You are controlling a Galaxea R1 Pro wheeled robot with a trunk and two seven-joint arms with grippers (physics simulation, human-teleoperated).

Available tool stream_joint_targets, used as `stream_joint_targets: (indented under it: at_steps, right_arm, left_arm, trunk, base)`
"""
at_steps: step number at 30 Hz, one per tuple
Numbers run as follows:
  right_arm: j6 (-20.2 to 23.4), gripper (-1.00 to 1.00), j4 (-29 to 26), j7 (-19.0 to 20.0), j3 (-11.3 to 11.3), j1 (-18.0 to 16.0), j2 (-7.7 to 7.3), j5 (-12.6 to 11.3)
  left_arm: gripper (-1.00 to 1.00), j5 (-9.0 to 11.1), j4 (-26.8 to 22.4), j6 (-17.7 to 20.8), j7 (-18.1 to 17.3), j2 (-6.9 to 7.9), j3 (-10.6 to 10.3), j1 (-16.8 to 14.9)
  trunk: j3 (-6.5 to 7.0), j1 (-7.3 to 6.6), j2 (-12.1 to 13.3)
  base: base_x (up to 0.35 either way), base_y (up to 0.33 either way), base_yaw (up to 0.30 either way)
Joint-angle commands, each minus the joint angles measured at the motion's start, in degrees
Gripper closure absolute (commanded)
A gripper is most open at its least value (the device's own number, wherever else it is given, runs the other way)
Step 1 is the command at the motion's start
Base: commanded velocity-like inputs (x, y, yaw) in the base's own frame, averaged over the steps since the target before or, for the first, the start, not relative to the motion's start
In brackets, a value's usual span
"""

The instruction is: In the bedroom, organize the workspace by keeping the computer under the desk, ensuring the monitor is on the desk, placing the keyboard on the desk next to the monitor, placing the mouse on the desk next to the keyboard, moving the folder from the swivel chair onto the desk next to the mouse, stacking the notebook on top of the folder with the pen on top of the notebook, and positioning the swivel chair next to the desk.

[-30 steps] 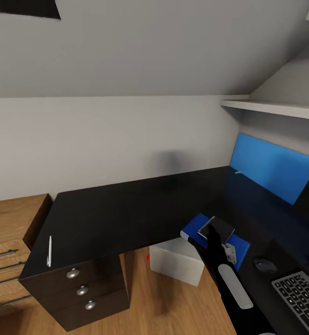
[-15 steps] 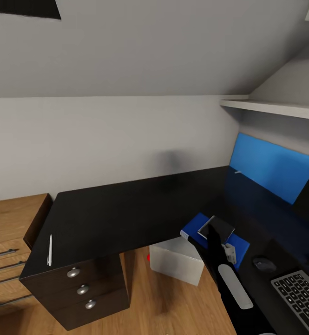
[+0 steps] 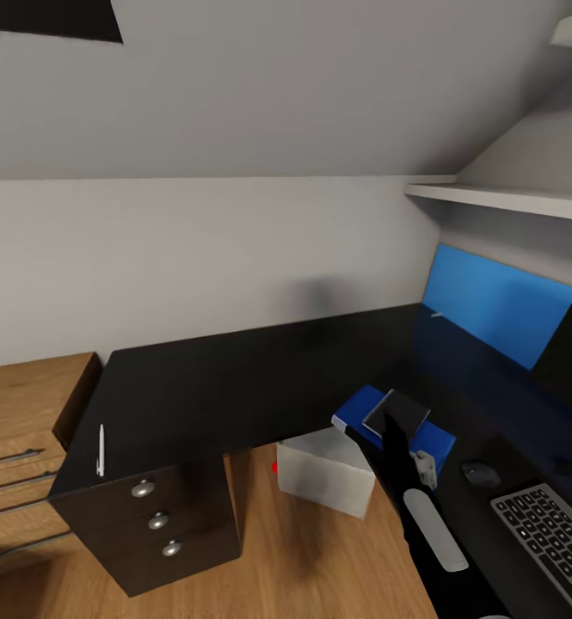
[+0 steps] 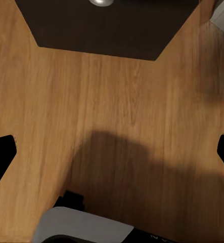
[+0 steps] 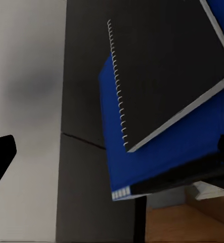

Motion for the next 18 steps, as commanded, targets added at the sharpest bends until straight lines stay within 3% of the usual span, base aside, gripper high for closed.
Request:
stream_joint_targets:
  at_steps: [1, 12, 18]
  right_arm:
    - [-0.4, -1.00, -0.1, -0.2, 0.2, 0.0, -0.03, -0.5]
    - [-0.3, -1.00, -0.1, 0.0, 0.3, -0.1, 0.01, -0.5]
    - [-0.5, -1.00, -0.1, 0.0, 2.2, -0.1, -0.01, -0.1]
  left_arm:
    - [-1.00, 0.5, -0.1, -0.1, 0.4, 0.07, -0.2, 0.0]
    - [-1.00, 0.5, -0.1, -0.1, 0.4, 0.07, -0.2, 0.0]
    - [-1.00, 0.4, -0.1, -0.1, 0.4, 0.07, -0.2, 0.0]
  trunk:
    - [-0.05, -0.02, 0.0]
    - [-0.05, -0.02, 0.0]
    - [1.03, -1.34, 2.4]
  base:
    - [-0.241, 0.000, 0.000]
    - [-0.049, 0.000, 0.000]
    - [-0.002, 0.000, 0.000]
